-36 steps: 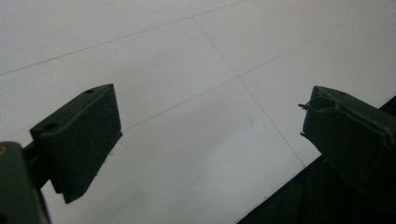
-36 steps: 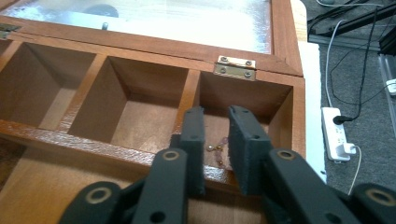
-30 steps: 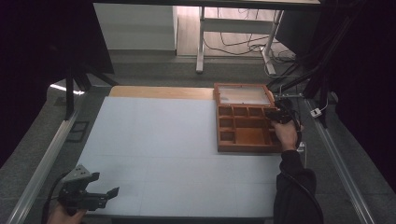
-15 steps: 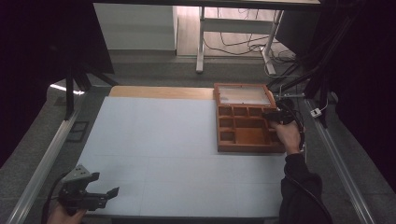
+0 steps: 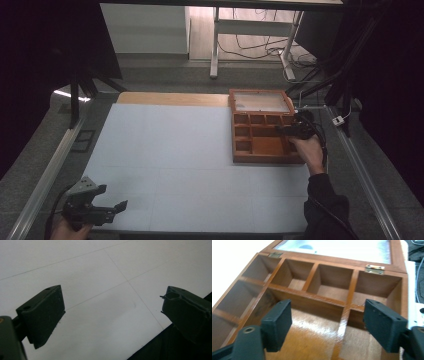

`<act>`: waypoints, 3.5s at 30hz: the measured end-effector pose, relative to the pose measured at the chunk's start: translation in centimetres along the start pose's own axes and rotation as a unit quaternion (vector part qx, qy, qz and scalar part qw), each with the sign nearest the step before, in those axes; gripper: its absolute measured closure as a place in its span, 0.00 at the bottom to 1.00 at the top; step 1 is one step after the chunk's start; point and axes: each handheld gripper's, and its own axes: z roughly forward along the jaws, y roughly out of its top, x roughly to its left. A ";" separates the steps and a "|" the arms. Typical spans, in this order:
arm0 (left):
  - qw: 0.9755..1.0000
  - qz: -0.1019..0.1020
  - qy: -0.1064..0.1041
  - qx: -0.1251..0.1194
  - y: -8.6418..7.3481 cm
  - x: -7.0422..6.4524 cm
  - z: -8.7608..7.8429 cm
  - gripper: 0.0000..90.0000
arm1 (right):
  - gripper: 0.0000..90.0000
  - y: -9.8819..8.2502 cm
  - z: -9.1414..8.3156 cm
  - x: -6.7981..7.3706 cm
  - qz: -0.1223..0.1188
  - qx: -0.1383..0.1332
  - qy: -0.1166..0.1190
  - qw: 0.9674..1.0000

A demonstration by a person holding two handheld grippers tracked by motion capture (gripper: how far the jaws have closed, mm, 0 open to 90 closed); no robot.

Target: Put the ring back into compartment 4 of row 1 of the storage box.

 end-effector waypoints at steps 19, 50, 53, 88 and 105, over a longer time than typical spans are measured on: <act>1.000 0.003 -0.001 -0.004 -0.1 0.0 -0.1 0.05 | 0.01 -1.5 -1.0 3.3 -0.032 -0.010 0.043 0.999; 1.000 0.003 -0.003 -0.008 -0.1 0.0 -0.2 0.05 | 0.00 -4.0 -3.7 8.7 -0.085 -0.011 0.075 0.993; 1.000 0.003 -0.003 -0.008 -0.1 0.0 -0.2 0.05 | 0.00 -4.5 -4.1 9.1 -0.091 -0.009 0.082 0.992; 1.000 0.002 0.000 -0.006 -0.1 -0.1 -0.2 0.05 | 0.00 -10.2 -9.5 12.4 -0.114 -0.012 0.119 0.986; 1.000 0.002 0.000 -0.006 -0.1 0.0 -0.2 0.05 | 0.00 -13.4 -12.8 12.3 -0.107 -0.026 0.101 0.989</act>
